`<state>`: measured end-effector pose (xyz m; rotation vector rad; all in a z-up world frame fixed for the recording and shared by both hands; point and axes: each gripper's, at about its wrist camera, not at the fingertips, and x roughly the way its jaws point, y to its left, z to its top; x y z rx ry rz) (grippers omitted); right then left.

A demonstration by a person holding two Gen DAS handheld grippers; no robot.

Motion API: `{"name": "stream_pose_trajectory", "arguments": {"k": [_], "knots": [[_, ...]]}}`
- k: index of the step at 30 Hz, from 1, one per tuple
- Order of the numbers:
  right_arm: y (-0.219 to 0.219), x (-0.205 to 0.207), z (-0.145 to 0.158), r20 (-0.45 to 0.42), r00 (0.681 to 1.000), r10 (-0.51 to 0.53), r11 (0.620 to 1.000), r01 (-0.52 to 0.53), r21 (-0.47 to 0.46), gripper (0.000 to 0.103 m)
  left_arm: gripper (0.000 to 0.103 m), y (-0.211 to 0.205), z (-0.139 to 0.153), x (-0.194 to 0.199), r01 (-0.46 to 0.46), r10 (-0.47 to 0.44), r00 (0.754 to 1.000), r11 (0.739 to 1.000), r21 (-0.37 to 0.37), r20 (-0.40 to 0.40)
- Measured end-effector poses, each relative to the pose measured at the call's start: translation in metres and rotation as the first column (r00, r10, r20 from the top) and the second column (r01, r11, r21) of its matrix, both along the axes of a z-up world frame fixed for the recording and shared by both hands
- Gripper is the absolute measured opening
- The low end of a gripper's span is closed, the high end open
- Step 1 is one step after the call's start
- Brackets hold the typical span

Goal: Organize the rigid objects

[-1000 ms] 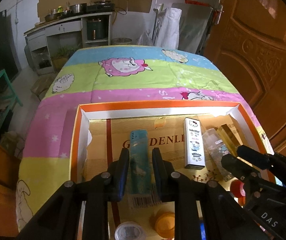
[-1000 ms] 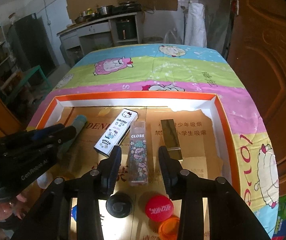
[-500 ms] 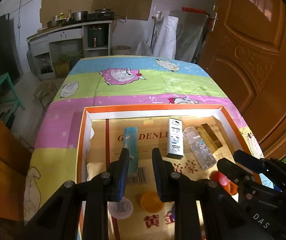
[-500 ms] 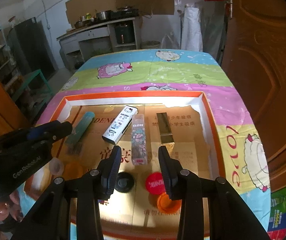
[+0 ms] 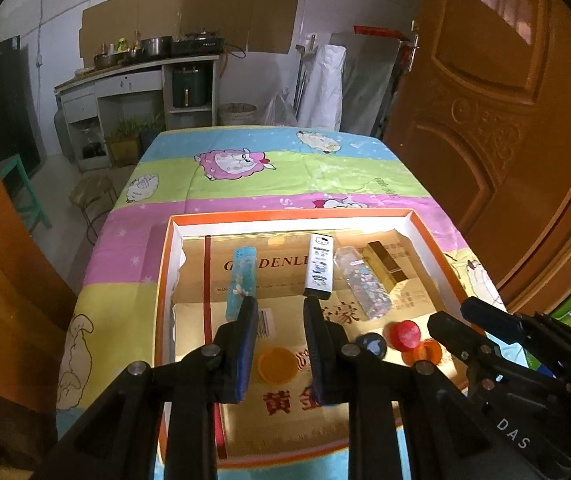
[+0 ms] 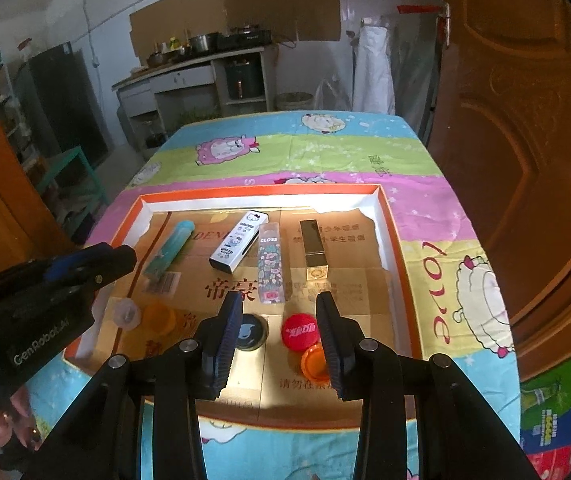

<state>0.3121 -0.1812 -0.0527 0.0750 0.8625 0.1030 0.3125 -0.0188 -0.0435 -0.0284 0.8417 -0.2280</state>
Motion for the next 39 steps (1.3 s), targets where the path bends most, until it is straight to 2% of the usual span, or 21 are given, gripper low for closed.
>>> {"name": "stream_pose_trajectory", "arguments": {"k": [13,39], "knots": [[0.0,-0.04,0.021,0.044,0.999,-0.006,1.0,0.006,0.004,0.04,0.023,0.001,0.023,-0.047,-0.007,0.008,0.999,1.0,-0.005,0.051],[0.003,-0.107,0.037,0.098,0.995,-0.015,1.0,0.017,-0.025,0.04,0.023,0.004,0.035,-0.121,-0.036,0.041,0.992,0.999,-0.038,0.119]]}}
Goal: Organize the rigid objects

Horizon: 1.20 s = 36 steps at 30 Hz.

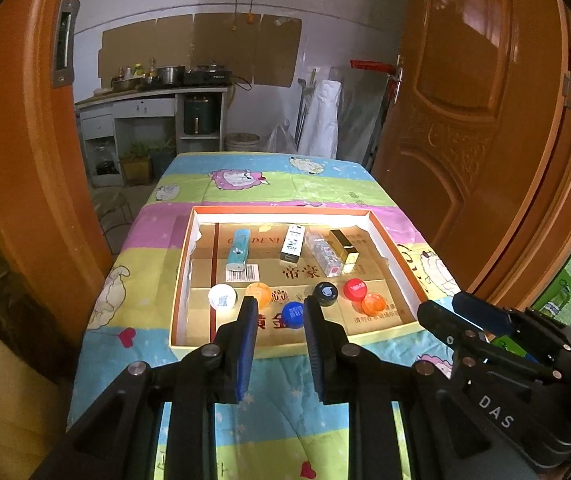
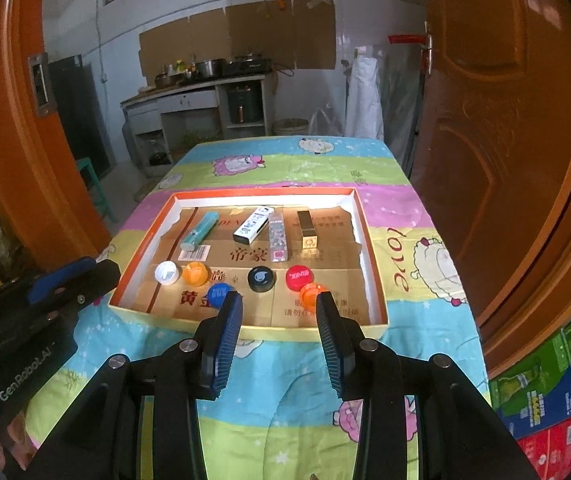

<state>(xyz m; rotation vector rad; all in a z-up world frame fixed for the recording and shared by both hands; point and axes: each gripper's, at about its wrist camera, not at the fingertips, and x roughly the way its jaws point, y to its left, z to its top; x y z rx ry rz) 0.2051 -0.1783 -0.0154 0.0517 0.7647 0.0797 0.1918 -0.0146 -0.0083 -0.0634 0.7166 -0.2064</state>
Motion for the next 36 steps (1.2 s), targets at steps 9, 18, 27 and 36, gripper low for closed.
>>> {"name": "stream_pose_trajectory", "arguments": {"k": [9,18,27,36], "knots": [[-0.002,-0.018,-0.002,0.005,1.0,-0.007,1.0,0.007,-0.005,0.04,0.023,-0.004,0.003,-0.025,-0.035,0.034,0.999,0.999,0.026,0.032],[-0.004,-0.039,-0.001,0.03,0.999,-0.029,0.999,0.03,-0.032,0.04,0.023,-0.006,0.007,-0.047,-0.086,0.082,0.994,0.995,0.058,0.072],[-0.001,-0.065,0.006,0.07,0.997,-0.035,0.998,0.038,-0.046,0.04,0.023,-0.008,0.01,-0.066,-0.105,0.098,0.991,0.992,0.067,0.095],[0.004,-0.095,0.013,0.093,0.994,-0.048,0.997,0.053,-0.06,0.04,0.023,-0.014,0.015,-0.095,-0.096,0.083,0.986,0.992,0.084,0.145]]}}
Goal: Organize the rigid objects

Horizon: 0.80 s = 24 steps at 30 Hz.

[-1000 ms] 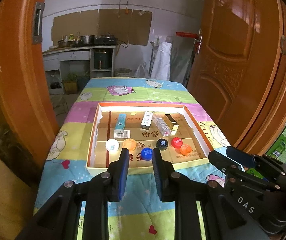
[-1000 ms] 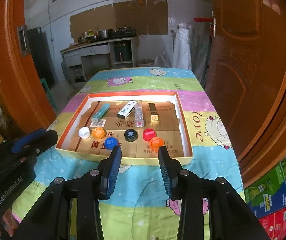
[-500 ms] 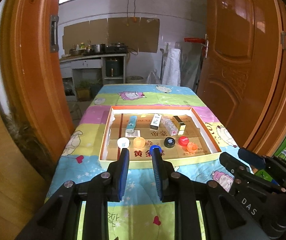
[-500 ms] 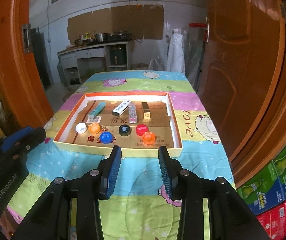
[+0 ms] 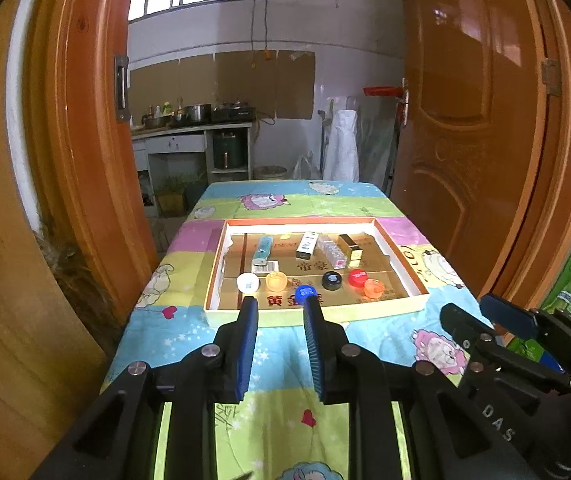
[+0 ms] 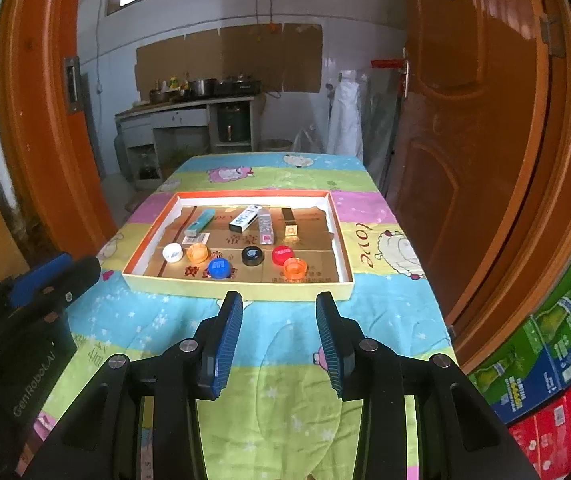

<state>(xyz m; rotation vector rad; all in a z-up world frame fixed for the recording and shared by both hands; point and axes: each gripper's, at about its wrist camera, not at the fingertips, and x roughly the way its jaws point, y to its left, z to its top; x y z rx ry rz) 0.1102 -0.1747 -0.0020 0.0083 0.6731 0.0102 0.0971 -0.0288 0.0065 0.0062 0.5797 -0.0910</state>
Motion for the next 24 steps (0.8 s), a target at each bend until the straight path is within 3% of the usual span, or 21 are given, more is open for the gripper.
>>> {"name": "stream_pose_trajectory", "arguments": {"k": [24], "knots": [[0.023,-0.081,0.008,0.08,0.997,-0.018,0.998,0.022,-0.057,0.04,0.023,0.006,0.007,-0.066,-0.028,0.028,0.999,1.0,-0.007,0.044]]}}
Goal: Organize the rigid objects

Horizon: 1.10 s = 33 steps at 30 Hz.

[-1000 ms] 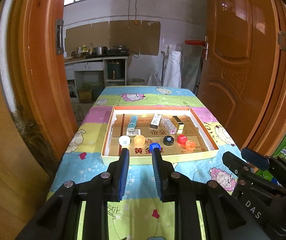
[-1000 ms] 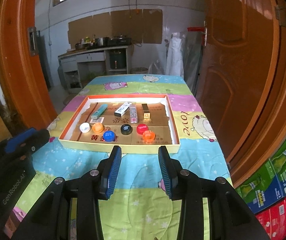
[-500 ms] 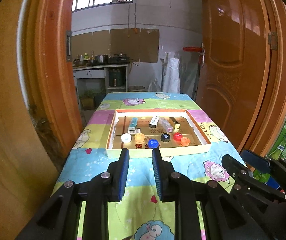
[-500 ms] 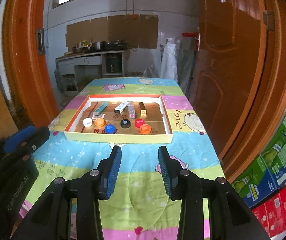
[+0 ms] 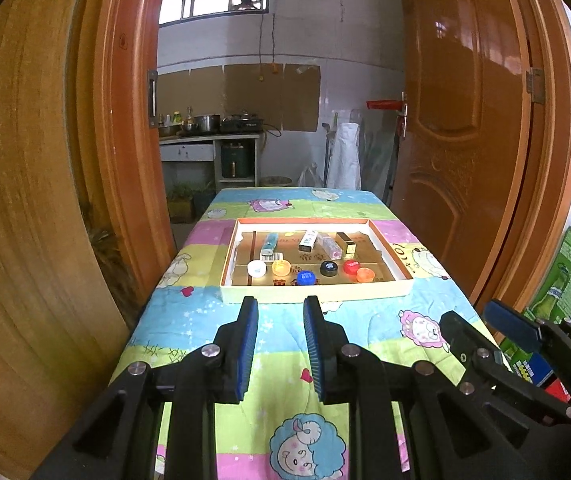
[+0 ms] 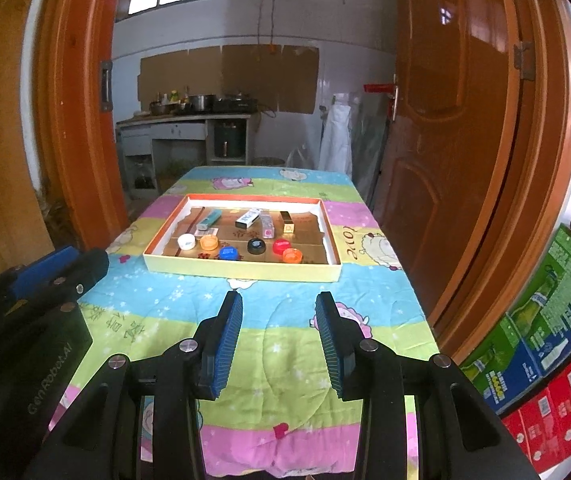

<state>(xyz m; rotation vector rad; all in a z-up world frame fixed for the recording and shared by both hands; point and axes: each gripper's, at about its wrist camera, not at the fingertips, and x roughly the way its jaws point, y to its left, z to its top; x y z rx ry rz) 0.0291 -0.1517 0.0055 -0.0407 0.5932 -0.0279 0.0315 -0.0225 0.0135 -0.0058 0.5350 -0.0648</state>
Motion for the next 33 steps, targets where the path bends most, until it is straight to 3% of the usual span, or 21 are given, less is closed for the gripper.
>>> {"name": "stream_pose_trajectory", "arguments": {"k": [33], "knots": [[0.003,-0.013,0.001,0.008,1.0,0.001,1.0,-0.001,0.0,0.04,0.023,0.001,-0.001,-0.009,0.002,-0.002,1.0,1.0,0.001,0.0]]}}
